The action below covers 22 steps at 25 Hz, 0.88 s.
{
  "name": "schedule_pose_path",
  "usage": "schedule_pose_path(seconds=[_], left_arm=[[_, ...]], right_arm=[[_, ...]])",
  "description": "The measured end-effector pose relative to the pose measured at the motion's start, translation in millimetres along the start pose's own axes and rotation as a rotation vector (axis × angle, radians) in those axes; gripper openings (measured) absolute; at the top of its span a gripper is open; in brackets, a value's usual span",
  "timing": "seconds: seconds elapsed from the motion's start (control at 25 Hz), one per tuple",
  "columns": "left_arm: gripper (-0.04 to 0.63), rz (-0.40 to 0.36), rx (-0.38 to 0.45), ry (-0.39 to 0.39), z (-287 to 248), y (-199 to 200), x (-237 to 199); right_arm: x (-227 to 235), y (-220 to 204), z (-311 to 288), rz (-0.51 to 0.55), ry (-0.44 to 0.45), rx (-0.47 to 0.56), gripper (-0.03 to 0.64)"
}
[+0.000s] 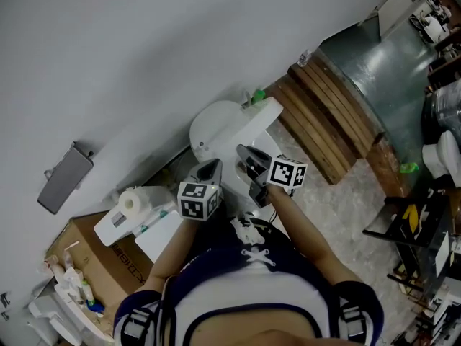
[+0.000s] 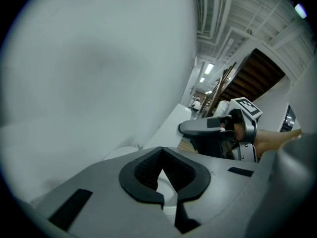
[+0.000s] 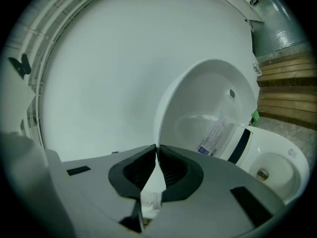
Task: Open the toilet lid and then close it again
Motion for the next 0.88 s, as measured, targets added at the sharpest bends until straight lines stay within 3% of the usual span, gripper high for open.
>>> schedule_pose_path(seconds=[0.88], left_arm=[[0.006, -0.042, -0.048, -0.018, 3, -37, 61]], right_arm=[[26, -52, 79, -0.028, -0.106, -0.064, 0.023]])
Point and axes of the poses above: the fingertips, and each gripper's own axes: z backward along the fingers, x to its right, y out of its top, the point moved 10 cm from there along z, backward along the fingers, and after that the axes turned 10 degrees about z, right-handed, at the moved point
